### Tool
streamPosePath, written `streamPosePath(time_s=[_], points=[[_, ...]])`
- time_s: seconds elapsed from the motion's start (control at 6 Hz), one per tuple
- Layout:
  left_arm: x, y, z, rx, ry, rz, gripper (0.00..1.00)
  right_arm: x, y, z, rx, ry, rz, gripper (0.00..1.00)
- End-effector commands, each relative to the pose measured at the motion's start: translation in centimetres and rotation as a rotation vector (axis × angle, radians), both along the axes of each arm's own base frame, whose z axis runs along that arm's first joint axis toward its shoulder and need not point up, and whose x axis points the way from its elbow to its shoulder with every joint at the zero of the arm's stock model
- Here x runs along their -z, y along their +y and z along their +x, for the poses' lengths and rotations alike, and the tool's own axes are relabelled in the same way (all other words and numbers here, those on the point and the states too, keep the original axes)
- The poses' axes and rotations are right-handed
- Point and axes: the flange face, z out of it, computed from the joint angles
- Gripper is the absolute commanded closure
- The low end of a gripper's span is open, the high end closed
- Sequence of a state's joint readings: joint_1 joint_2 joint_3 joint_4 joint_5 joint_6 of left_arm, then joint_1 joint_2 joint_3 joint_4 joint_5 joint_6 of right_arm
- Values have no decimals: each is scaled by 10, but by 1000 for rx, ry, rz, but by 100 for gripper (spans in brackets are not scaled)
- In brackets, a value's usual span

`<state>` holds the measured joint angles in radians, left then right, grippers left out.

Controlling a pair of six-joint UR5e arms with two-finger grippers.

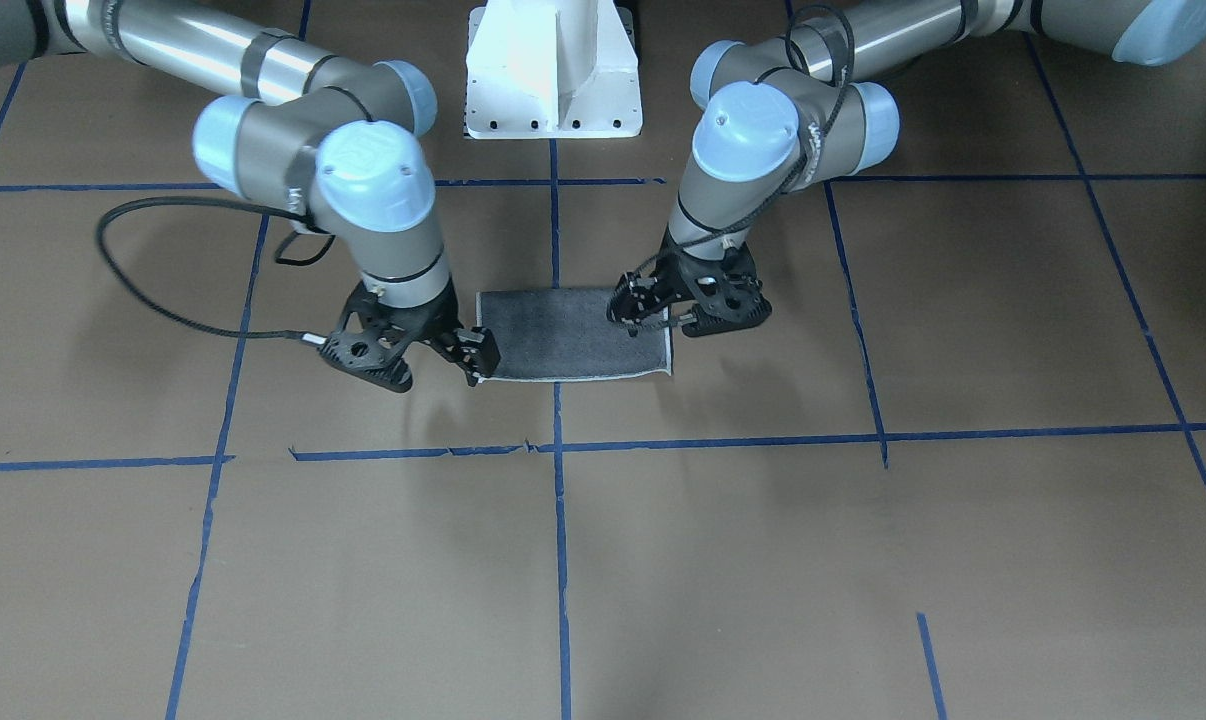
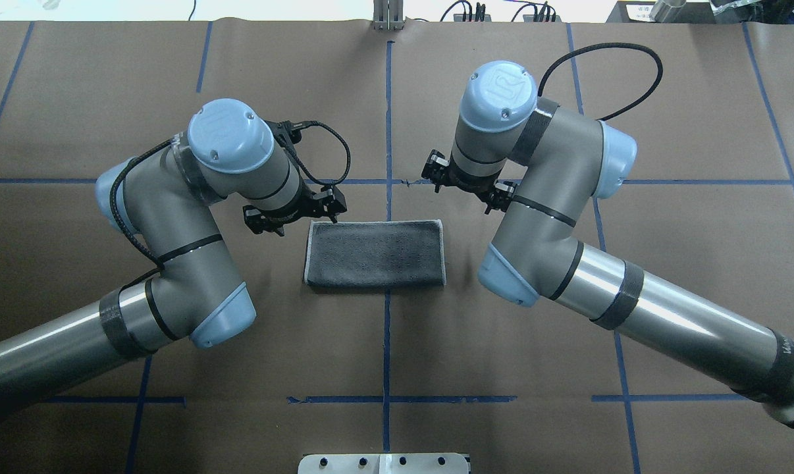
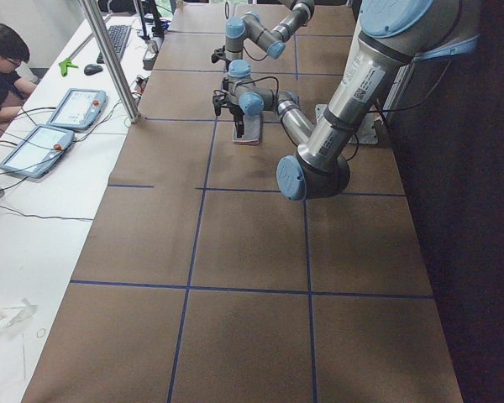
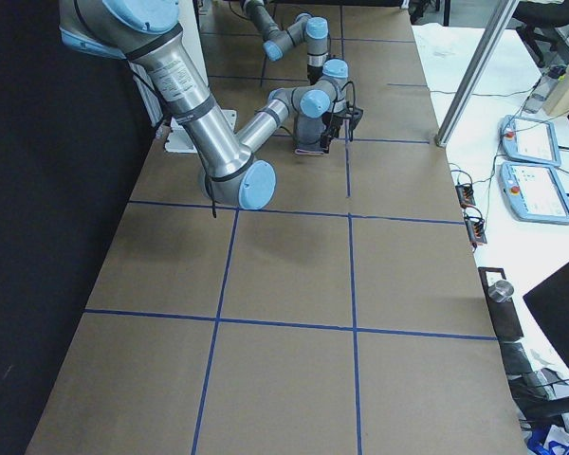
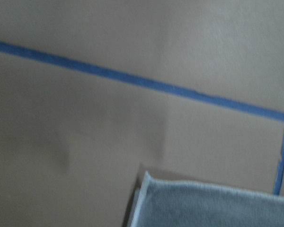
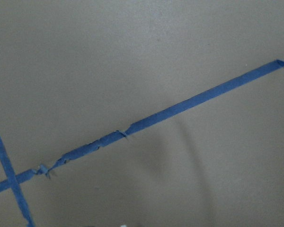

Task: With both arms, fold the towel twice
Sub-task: 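Grasp the folded towel's end with the left gripper while the right gripper withdraws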

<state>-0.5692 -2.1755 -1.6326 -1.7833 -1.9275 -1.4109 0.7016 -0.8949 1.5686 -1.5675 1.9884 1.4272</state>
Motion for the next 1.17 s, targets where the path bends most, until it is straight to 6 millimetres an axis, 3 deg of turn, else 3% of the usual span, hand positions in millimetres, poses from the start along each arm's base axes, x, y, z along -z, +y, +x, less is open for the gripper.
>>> streamPosePath(time_s=[0.0,0.17,0.5,0.67,0.83,1.0], points=[[-29,47,20,31,51,-11,10,-31,-5,72,97,-22,80,0],[-32,54,28,51,46,-31,21,-34,-3,82,102,-25,92,0],[-35,55,32,61,41,-46,32,-31,-2,83,101,-29,98,0],[-37,56,33,63,39,-52,49,-31,-2,83,100,-28,99,0],[-37,56,33,63,39,-52,81,-32,-1,83,100,-26,98,0],[-38,56,33,59,36,-51,93,-31,-1,82,100,-27,100,0]])
